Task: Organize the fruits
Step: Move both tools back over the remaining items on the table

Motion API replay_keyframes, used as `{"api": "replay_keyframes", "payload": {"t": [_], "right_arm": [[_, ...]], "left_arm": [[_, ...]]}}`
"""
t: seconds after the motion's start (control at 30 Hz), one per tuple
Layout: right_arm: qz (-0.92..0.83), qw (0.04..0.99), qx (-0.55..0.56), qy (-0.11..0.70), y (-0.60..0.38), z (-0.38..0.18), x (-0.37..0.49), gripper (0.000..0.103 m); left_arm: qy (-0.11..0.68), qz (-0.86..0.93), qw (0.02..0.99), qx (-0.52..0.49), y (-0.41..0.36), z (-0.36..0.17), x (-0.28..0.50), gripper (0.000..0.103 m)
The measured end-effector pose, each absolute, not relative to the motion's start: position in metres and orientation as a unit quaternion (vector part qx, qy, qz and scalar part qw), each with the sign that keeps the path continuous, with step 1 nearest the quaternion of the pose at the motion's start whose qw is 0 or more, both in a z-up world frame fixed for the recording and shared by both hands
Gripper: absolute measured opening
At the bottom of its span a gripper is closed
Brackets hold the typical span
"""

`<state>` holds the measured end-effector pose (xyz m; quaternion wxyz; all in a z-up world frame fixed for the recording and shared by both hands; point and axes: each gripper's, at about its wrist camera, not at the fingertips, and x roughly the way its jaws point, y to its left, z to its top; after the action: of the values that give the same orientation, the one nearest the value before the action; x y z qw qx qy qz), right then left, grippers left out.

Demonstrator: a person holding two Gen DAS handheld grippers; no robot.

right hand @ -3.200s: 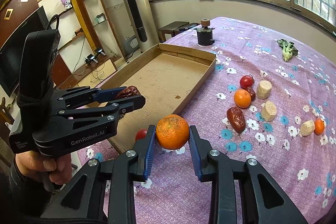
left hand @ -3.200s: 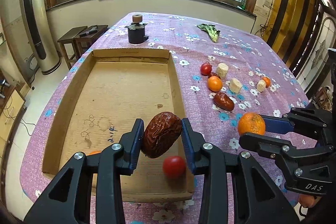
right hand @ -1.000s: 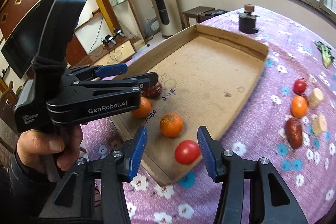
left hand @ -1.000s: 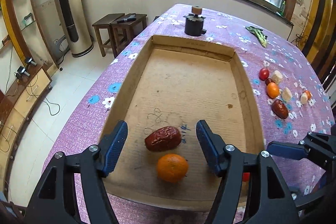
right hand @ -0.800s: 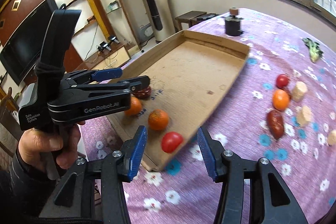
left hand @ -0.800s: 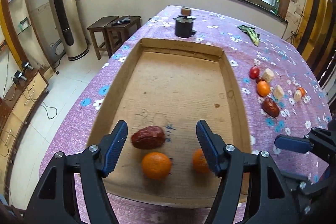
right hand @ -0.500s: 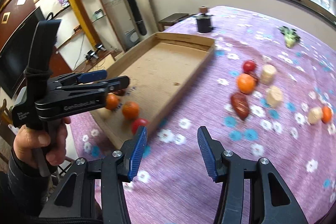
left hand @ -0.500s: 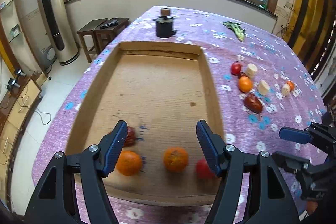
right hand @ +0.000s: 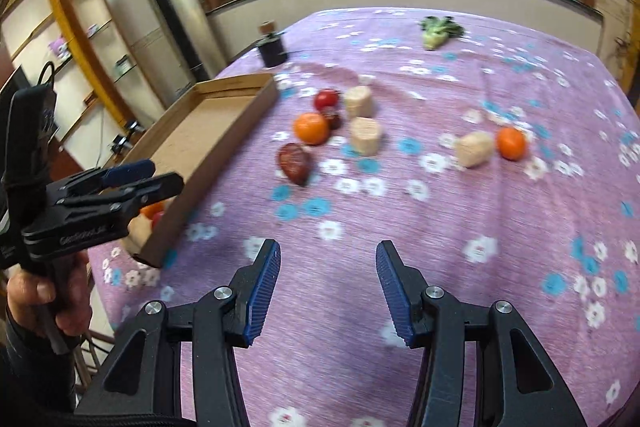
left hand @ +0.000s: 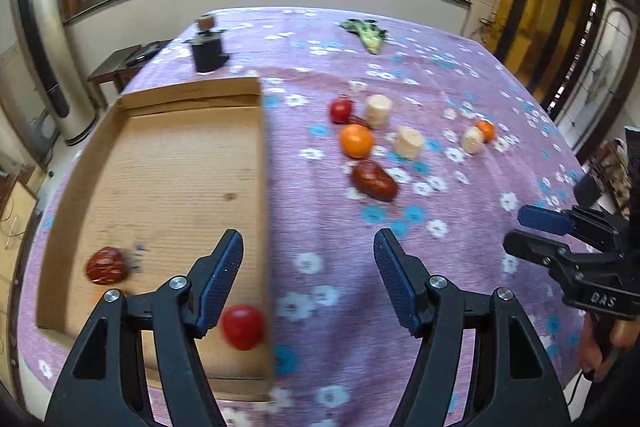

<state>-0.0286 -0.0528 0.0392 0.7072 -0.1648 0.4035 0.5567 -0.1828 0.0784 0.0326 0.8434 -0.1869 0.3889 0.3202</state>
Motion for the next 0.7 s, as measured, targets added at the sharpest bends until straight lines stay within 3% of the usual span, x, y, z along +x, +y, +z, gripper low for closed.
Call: {"api": "replay_keyframes", "payload": {"t": [0.7], "right_arm": [[0.509, 0.740, -0.138, 0.417, -0.077, 0.028, 0.023, 0.052]], "left_arm": [[0.411, 0.281, 0.838, -0.224, 0.077, 0.008, -0.121, 0.067]]}}
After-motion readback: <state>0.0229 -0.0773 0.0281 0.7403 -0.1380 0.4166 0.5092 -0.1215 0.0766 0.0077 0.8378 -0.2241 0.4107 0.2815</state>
